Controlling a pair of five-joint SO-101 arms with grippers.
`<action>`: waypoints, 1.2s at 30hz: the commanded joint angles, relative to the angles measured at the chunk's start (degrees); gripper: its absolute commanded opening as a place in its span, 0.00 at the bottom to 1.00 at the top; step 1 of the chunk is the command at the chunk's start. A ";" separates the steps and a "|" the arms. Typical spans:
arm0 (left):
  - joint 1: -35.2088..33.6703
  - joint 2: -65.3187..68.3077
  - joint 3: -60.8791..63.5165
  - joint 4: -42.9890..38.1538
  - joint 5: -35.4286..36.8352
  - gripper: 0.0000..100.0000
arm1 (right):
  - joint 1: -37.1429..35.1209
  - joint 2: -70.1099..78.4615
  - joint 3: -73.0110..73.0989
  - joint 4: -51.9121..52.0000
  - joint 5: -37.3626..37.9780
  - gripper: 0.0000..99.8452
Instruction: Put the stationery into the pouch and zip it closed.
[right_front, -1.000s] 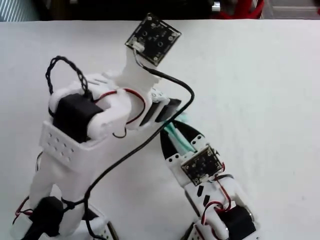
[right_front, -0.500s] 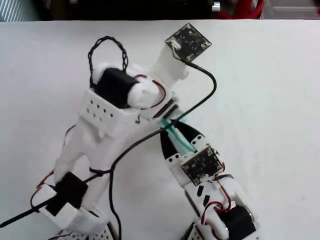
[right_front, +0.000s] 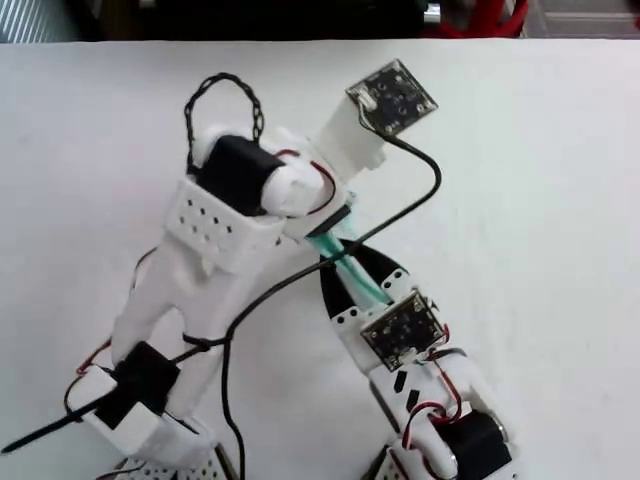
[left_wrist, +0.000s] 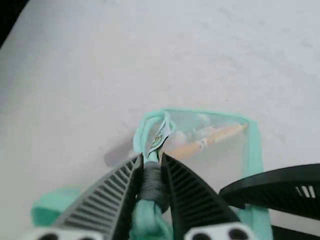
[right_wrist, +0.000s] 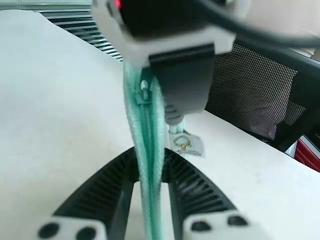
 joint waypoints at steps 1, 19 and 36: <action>-3.30 -0.66 -9.32 0.18 3.16 0.02 | 2.68 0.31 0.09 -0.57 -0.53 0.02; -22.90 -0.75 -13.98 -0.09 3.08 0.02 | 5.58 0.31 2.64 -4.44 -2.11 0.02; -17.01 -19.12 -3.34 0.18 20.40 0.26 | 5.58 0.31 2.81 -4.70 -2.37 0.02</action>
